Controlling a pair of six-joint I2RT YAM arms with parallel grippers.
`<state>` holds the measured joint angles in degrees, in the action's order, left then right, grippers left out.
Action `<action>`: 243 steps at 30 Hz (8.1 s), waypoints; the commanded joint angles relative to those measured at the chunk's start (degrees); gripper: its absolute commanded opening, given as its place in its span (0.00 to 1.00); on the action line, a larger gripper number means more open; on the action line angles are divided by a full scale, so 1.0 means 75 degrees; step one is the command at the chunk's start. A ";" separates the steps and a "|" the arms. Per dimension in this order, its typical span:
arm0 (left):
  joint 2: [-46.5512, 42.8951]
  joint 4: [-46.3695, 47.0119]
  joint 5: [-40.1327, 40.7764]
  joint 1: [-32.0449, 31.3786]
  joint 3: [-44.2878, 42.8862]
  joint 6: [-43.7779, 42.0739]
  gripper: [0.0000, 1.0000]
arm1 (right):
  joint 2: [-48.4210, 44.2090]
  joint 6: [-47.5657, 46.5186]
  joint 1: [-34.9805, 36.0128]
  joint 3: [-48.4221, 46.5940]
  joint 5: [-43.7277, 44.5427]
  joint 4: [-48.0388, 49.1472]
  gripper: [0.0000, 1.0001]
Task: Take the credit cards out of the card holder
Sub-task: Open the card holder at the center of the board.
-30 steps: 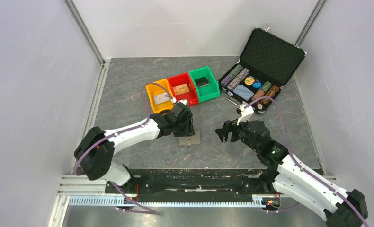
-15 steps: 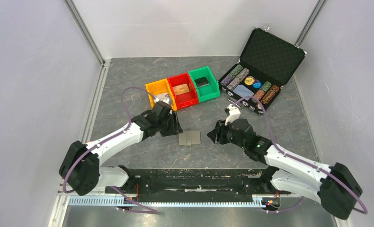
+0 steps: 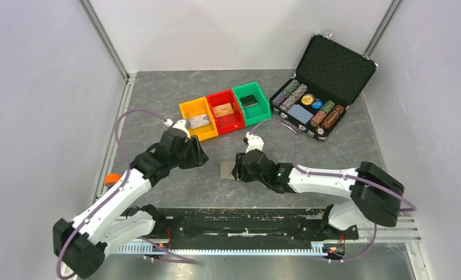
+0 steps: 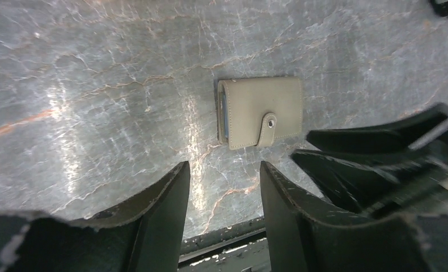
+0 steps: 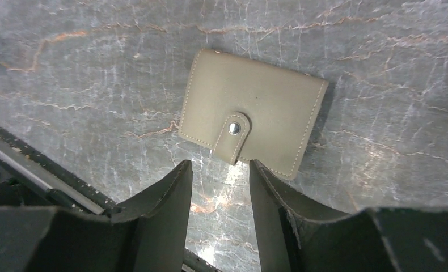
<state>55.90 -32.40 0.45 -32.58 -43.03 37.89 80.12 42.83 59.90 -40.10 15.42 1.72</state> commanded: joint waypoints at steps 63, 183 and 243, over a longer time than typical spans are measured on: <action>-0.2148 -0.1211 0.1113 0.0031 -0.0337 -0.1561 0.65 | 0.2441 -0.0656 0.0778 -0.1767 0.1928 -0.1455 0.15; 0.1981 0.3970 -0.2024 -0.0982 0.1917 0.0655 0.60 | -0.2027 -0.0720 0.0401 0.1432 -0.1654 0.1404 0.40; 0.3648 0.7688 -0.3424 -0.1057 0.2566 0.1745 0.54 | -0.1817 -0.0695 -0.1189 0.4182 -0.0901 0.2228 0.23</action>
<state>82.98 20.47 -24.53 -39.59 -23.38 48.49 65.47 37.01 51.13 -10.55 11.09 21.10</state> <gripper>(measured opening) 0.508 0.230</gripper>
